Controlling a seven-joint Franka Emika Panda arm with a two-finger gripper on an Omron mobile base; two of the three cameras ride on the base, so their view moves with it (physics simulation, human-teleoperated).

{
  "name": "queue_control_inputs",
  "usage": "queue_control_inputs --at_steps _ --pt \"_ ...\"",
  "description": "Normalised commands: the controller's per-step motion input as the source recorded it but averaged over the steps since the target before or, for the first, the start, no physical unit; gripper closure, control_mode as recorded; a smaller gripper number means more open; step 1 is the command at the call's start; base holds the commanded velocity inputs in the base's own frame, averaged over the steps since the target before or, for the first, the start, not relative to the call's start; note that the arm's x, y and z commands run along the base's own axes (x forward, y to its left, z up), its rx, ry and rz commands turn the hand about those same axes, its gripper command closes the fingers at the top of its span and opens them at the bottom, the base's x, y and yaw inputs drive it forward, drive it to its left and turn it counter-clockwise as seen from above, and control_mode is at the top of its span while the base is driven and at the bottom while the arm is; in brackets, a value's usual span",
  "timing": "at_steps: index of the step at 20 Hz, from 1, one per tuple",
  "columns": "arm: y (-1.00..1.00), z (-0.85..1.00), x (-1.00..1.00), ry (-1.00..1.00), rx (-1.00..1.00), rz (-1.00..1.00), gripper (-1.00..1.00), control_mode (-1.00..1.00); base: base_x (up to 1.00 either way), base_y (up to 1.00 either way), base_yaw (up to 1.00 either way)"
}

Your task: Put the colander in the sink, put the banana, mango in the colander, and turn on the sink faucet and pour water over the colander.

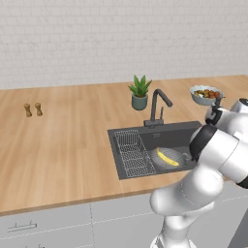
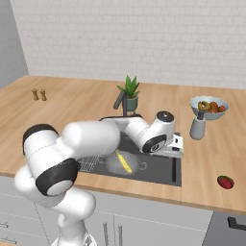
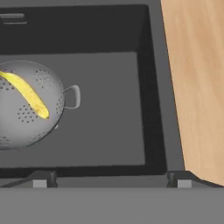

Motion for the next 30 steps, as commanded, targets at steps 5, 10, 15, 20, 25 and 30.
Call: queue_control_inputs --at_steps 5,10,15,20,25,30 --pt "-0.64 0.14 -0.44 0.00 -0.07 -0.08 -1.00 -1.00 0.00 0.00 0.00" --pt "-0.63 0.09 -0.40 0.00 -0.06 -0.10 -1.00 -1.00 0.00 0.00 0.00" --pt "-0.67 0.06 -0.14 0.03 -0.04 -0.07 -1.00 -1.00 0.00 0.00 0.00" --pt "-0.56 0.01 -0.09 0.03 -0.07 0.00 -1.00 -1.00 0.00 0.00 0.00" --pt "-0.33 0.00 -0.05 0.03 -0.09 0.00 -1.00 -1.00 0.00 0.00 0.00" --pt "-0.32 0.00 -0.03 0.07 -0.01 0.04 -1.00 -1.00 0.00 0.00 0.00"
